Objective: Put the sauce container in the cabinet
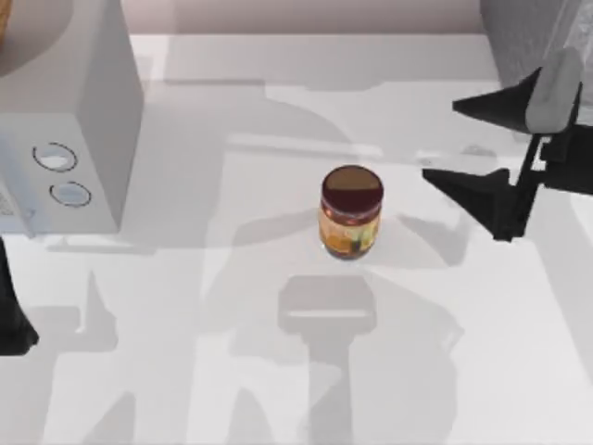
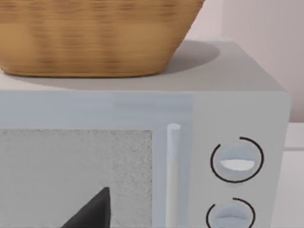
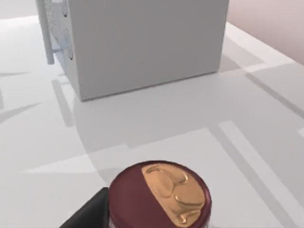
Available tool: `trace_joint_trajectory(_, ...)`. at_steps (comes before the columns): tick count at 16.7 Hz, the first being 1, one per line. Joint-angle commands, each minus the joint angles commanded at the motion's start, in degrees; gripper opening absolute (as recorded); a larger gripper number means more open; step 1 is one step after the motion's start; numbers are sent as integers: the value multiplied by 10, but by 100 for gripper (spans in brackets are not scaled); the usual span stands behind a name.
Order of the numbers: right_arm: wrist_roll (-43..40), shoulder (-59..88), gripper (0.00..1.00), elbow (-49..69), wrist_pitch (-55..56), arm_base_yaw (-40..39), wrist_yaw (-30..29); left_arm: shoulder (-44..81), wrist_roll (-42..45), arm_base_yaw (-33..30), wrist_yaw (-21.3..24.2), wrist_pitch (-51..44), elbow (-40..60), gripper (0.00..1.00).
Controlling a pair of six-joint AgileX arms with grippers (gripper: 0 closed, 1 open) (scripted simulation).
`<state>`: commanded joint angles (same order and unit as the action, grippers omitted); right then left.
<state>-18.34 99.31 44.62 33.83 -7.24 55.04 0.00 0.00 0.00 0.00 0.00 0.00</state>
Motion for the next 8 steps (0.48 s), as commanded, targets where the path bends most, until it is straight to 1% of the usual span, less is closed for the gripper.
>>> trace_joint_trajectory(4,-40,193,100,94,70,-10,113,0,0,0,0,0,0,100)
trace_joint_trajectory(8,-66,329,100,161,120,-16,194,0,0,0,0,0,0,100)
